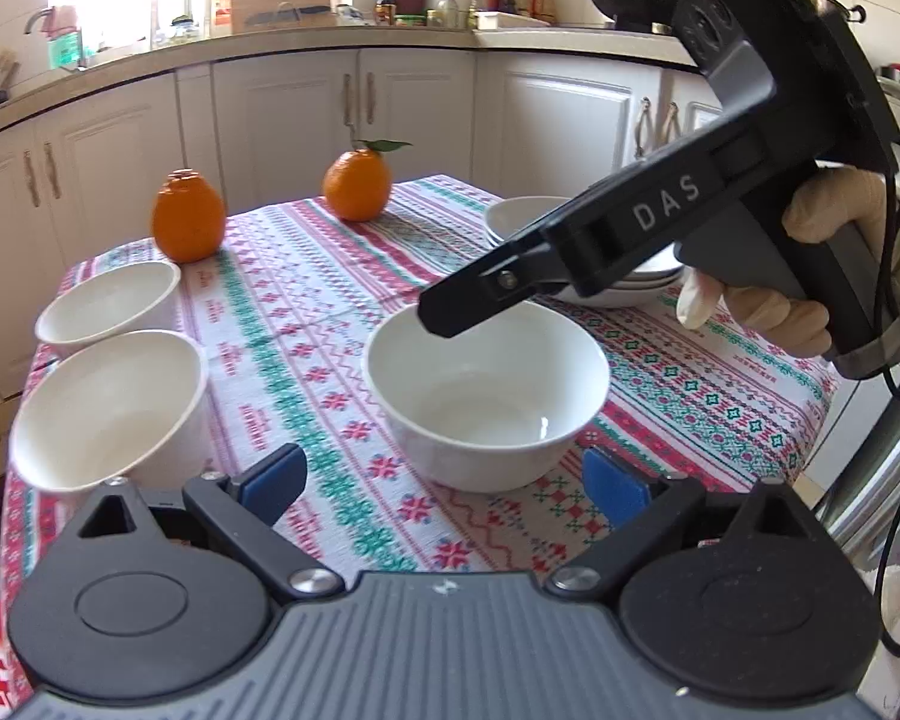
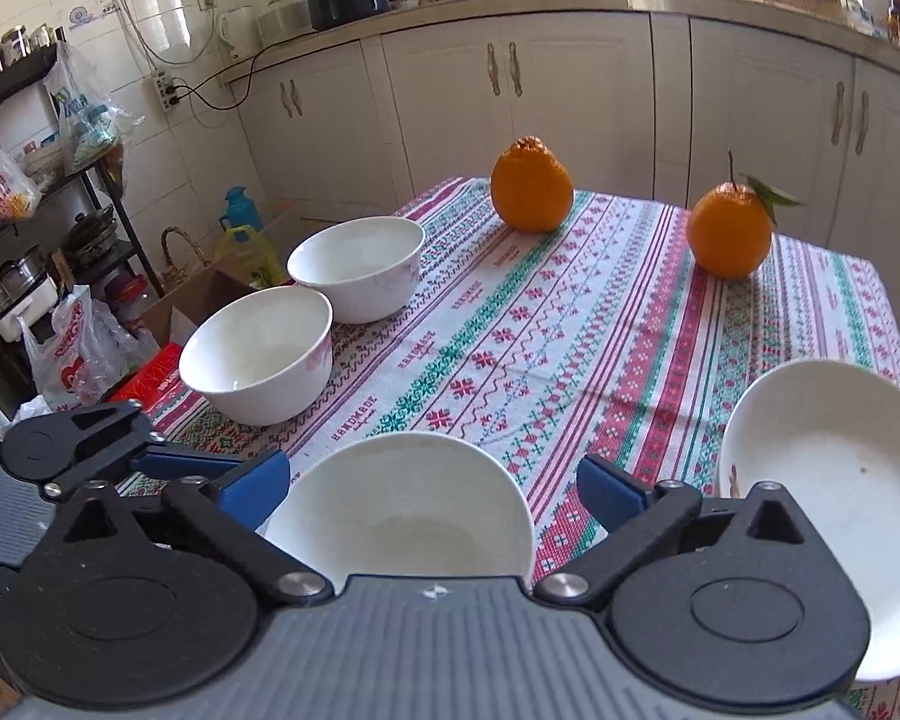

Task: Organize plates and bowls
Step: 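Lower the bowl onto the table and open the right gripper, then grip the rim of another white bowl with the right gripper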

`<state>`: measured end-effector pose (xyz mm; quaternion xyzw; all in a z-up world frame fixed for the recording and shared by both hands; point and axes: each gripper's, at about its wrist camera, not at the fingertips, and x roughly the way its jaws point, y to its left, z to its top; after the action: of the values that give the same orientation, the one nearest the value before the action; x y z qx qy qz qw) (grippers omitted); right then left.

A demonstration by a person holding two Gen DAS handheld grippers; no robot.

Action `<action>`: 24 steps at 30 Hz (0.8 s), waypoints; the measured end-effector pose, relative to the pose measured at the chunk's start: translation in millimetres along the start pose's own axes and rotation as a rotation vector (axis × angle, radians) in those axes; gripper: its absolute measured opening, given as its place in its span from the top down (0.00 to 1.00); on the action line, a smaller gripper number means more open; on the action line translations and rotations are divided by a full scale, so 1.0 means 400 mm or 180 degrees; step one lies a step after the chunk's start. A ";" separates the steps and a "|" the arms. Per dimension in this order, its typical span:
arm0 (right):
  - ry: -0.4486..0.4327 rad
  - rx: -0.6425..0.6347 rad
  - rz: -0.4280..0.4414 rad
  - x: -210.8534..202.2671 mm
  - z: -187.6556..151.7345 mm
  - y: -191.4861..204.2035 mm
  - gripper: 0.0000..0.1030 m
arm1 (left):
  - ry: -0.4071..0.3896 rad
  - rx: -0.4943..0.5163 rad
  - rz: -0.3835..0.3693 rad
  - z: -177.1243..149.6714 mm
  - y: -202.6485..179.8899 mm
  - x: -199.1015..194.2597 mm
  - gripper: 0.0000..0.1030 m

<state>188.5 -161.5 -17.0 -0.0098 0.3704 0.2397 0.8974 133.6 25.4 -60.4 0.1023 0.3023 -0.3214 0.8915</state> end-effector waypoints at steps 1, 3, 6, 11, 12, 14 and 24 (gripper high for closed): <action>-0.0007 -0.0027 -0.0022 0.000 0.003 0.009 0.00 | -0.0014 -0.0012 0.0057 -0.002 0.006 -0.010 0.04; -0.0037 -0.0058 -0.0051 0.002 0.009 0.024 0.00 | -0.0027 -0.0034 0.0205 -0.005 0.019 -0.027 0.04; -0.0067 -0.0126 -0.0018 0.005 0.015 0.051 0.00 | -0.0037 -0.0127 0.0353 -0.011 0.050 -0.051 0.04; -0.0035 -0.0273 0.0063 0.021 0.031 0.097 0.00 | -0.0046 -0.0178 0.0594 -0.028 0.090 -0.072 0.03; -0.0028 -0.0307 0.0080 0.024 0.036 0.106 0.00 | -0.0046 -0.0200 0.0635 -0.030 0.099 -0.074 0.03; -0.0012 -0.0369 0.0101 0.031 0.045 0.122 0.00 | -0.0073 -0.0273 0.0724 -0.036 0.120 -0.079 0.03; 0.0090 -0.0633 0.0190 0.088 0.096 0.180 0.00 | -0.0066 -0.0318 0.0953 -0.053 0.188 -0.074 0.03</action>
<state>204.0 -75.4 -1.2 -0.0912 0.3575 0.3018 0.8791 153.5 106.6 -60.2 0.0985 0.2900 -0.1705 0.9365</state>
